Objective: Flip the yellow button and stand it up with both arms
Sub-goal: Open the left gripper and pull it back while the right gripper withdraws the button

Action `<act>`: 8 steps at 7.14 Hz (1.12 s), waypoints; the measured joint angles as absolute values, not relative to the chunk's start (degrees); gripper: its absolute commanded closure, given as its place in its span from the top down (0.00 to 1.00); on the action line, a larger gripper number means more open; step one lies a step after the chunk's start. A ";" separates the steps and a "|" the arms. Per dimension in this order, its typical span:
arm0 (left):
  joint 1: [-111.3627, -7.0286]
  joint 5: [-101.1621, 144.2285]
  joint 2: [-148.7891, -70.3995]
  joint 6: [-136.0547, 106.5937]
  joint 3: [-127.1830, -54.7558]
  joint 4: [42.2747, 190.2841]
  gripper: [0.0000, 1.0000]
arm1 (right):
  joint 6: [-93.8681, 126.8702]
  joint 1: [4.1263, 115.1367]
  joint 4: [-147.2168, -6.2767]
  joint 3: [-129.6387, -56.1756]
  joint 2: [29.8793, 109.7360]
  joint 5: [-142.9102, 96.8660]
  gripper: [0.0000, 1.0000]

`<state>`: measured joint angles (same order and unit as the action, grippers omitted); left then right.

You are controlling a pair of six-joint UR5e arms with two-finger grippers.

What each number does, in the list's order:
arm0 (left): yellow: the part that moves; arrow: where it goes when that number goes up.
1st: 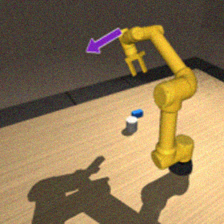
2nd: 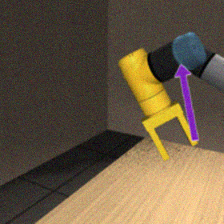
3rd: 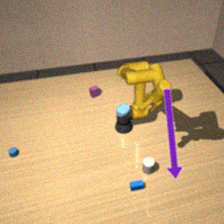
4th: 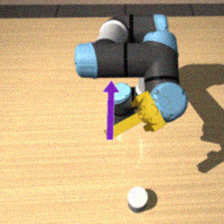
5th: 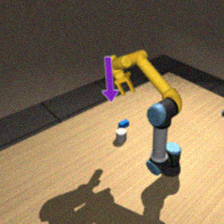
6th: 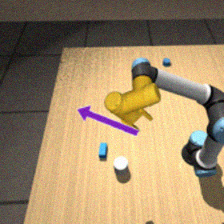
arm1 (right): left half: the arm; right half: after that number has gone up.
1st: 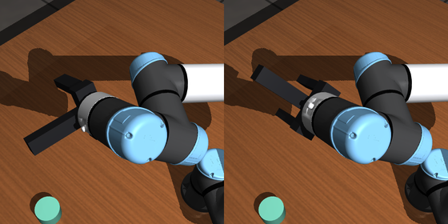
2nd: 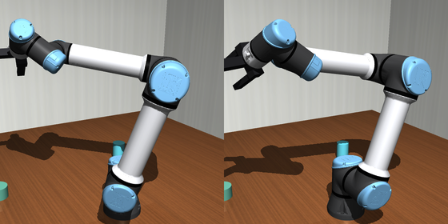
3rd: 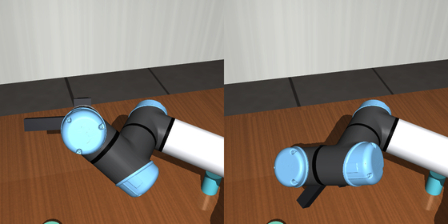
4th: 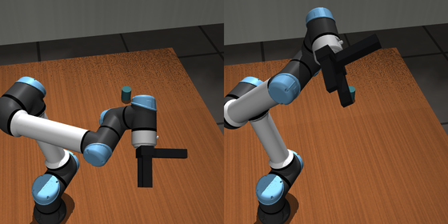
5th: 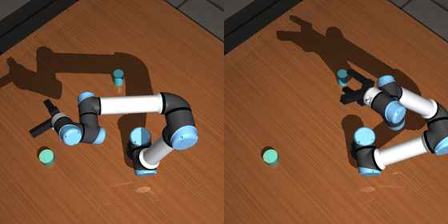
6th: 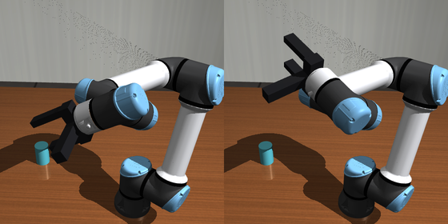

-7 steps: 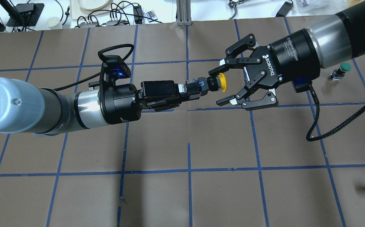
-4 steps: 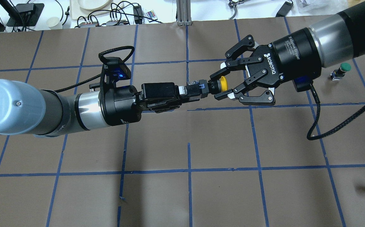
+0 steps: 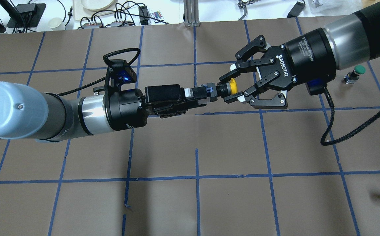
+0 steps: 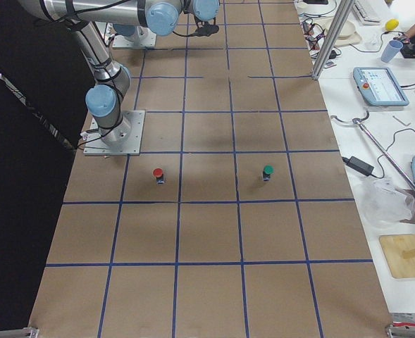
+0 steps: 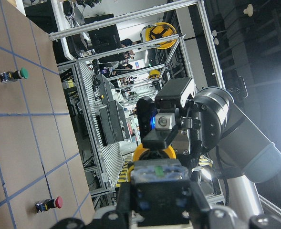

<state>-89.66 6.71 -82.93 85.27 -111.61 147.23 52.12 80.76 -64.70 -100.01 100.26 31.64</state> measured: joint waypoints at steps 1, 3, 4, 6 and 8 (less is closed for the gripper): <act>-89.66 6.69 -82.98 84.95 -111.37 147.27 0.99 | 52.14 80.77 -64.67 -100.02 100.23 31.64 0.06; -87.77 2.38 -83.24 80.15 -109.47 146.55 0.99 | 52.23 80.39 -64.96 -99.72 100.17 32.36 0.06; -84.76 -4.20 -83.93 75.08 -106.63 145.59 0.99 | 51.97 79.37 -65.20 -99.18 100.14 34.16 0.06; -80.07 -23.29 -85.99 59.22 -99.86 136.97 0.99 | 47.53 76.41 -65.27 -97.27 100.11 40.96 0.06; -78.89 -42.18 -87.67 41.14 -96.69 121.60 1.00 | 31.66 74.51 -65.50 -96.26 100.08 53.11 0.06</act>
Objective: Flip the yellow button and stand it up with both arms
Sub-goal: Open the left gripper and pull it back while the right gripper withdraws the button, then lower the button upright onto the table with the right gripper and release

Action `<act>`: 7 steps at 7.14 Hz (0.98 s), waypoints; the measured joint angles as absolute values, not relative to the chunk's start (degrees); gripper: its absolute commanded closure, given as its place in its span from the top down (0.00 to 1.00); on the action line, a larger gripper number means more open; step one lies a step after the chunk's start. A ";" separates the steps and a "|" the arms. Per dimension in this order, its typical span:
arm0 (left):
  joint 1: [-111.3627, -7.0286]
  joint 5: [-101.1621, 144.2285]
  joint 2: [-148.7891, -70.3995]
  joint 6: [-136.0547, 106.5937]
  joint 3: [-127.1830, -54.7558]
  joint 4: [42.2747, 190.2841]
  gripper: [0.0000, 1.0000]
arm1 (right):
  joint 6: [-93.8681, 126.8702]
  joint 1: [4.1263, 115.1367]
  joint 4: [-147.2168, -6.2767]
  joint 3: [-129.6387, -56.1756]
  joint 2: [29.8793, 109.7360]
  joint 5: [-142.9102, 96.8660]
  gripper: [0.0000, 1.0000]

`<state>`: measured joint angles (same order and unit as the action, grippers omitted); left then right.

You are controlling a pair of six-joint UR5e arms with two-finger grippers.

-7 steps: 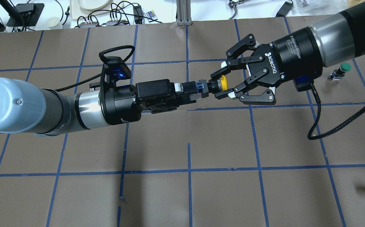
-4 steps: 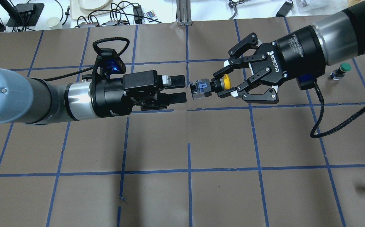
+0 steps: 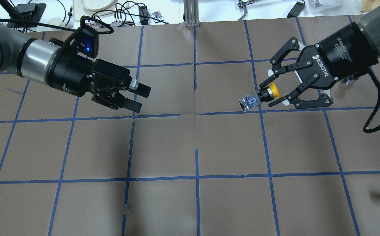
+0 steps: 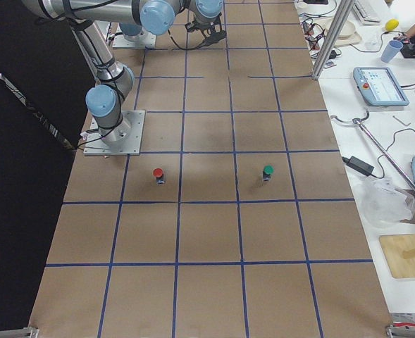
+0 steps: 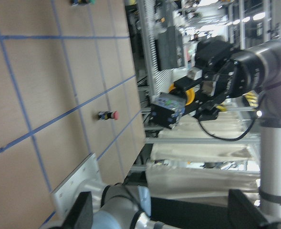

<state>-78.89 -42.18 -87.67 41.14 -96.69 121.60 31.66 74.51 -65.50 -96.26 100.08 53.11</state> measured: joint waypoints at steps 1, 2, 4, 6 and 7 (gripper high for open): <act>-78.90 -51.90 -88.59 32.16 -95.89 114.69 1.00 | 22.52 72.76 -65.69 -96.08 100.06 58.93 0.06; -79.06 -58.90 -89.48 25.59 -95.52 108.57 1.00 | 11.46 70.50 -66.72 -96.29 100.02 64.81 0.06; -80.53 -69.64 -93.82 13.84 -94.48 95.58 1.00 | -12.62 68.20 -74.18 -97.76 98.89 75.67 0.06; -86.24 -83.10 -96.11 7.48 -91.62 89.39 1.00 | -31.38 66.57 -82.99 -99.20 98.16 82.51 0.05; -89.00 -87.40 -95.64 3.99 -90.18 88.48 1.00 | -38.90 64.64 -88.96 -101.10 97.15 83.65 0.04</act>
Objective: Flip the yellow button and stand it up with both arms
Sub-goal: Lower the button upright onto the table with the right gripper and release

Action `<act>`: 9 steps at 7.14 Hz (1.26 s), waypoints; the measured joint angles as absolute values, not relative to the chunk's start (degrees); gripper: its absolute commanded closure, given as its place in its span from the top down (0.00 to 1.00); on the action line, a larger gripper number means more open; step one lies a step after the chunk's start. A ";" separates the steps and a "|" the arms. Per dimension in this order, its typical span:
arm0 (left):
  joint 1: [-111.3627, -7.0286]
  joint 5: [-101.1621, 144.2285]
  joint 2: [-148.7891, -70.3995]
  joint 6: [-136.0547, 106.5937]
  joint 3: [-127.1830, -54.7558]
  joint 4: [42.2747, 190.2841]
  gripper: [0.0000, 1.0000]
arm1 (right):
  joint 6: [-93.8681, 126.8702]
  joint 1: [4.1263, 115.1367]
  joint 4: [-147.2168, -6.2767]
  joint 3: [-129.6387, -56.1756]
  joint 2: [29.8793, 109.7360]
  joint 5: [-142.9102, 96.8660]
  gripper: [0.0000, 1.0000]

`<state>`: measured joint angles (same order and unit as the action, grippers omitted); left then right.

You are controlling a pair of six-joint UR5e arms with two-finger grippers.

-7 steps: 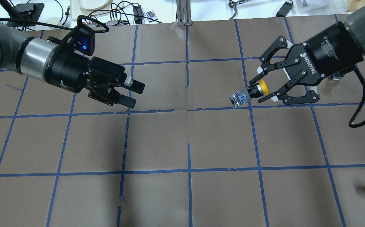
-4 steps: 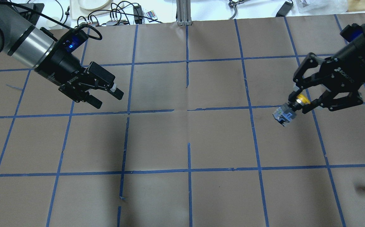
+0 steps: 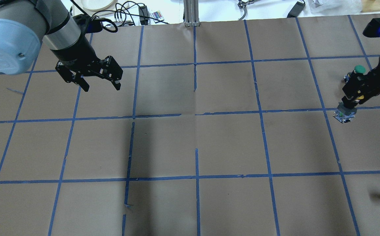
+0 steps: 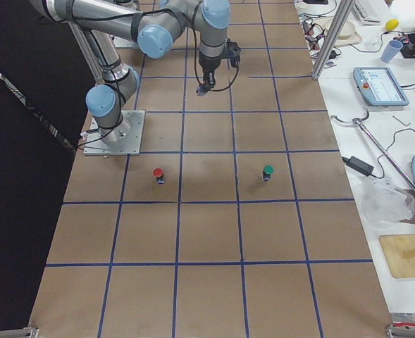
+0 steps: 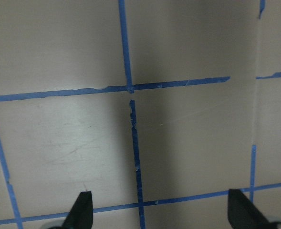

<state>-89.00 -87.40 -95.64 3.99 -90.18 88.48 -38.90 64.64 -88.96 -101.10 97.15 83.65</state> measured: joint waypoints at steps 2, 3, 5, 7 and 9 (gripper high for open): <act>-91.41 -89.85 -94.47 -0.61 -87.64 88.11 1.00 | -54.53 60.71 -100.30 -105.53 95.26 83.89 0.04; -91.55 -90.04 -94.01 -1.25 -87.05 88.08 1.00 | -63.00 58.48 -102.62 -106.60 94.95 83.34 0.04; -91.57 -90.01 -94.06 -1.92 -86.85 88.07 1.00 | -78.56 53.71 -104.02 -107.22 93.24 80.73 0.05; -91.34 -89.48 -93.91 -3.79 -86.52 88.10 1.00 | -88.88 50.74 -107.36 -107.32 88.22 79.68 0.05; -91.01 -89.31 -93.53 -4.33 -85.90 88.45 1.00 | -96.56 47.70 -111.09 -107.30 82.47 78.88 0.06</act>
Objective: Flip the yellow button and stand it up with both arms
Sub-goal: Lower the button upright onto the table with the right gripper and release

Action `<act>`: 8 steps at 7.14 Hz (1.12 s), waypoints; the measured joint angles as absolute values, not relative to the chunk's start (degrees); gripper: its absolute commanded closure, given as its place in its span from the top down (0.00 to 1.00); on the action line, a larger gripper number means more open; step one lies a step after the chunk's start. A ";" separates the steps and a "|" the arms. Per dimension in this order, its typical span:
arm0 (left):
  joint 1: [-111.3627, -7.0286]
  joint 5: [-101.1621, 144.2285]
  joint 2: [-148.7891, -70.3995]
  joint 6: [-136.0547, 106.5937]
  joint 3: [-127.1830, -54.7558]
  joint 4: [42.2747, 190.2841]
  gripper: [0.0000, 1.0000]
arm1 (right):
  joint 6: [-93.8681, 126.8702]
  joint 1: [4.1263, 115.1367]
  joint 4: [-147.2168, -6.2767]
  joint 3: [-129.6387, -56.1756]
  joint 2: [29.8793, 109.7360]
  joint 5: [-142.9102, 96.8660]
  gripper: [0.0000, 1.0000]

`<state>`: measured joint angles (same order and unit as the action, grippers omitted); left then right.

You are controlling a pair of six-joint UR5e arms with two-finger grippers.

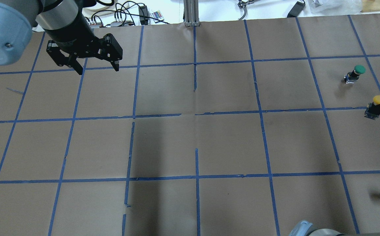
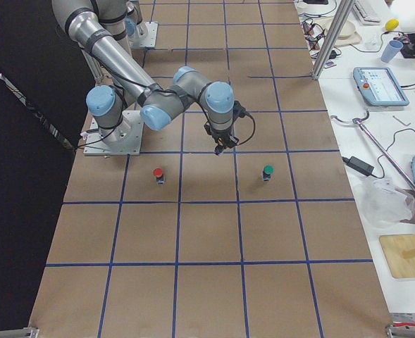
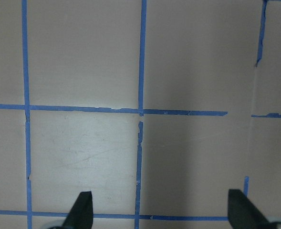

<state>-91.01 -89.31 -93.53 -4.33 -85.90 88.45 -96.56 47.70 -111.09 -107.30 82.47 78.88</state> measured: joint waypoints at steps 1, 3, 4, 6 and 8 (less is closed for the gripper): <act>-90.99 -89.28 -93.52 -4.39 -85.76 88.54 1.00 | -100.30 46.89 -113.07 -107.33 80.26 78.58 0.07; -90.85 -89.73 -93.53 -4.41 -85.71 88.59 1.00 | -104.86 46.33 -114.75 -107.37 77.03 78.42 0.08; -90.82 -89.87 -93.60 -4.40 -85.70 88.59 1.00 | -106.47 46.22 -115.09 -107.35 75.63 78.38 0.08; -90.80 -90.05 -93.65 -4.38 -85.74 88.56 1.00 | -108.32 46.09 -116.51 -107.33 73.94 78.40 0.23; -90.92 -90.67 -93.10 -4.32 -85.93 88.99 1.00 | -108.63 46.06 -117.18 -107.37 72.93 78.47 0.26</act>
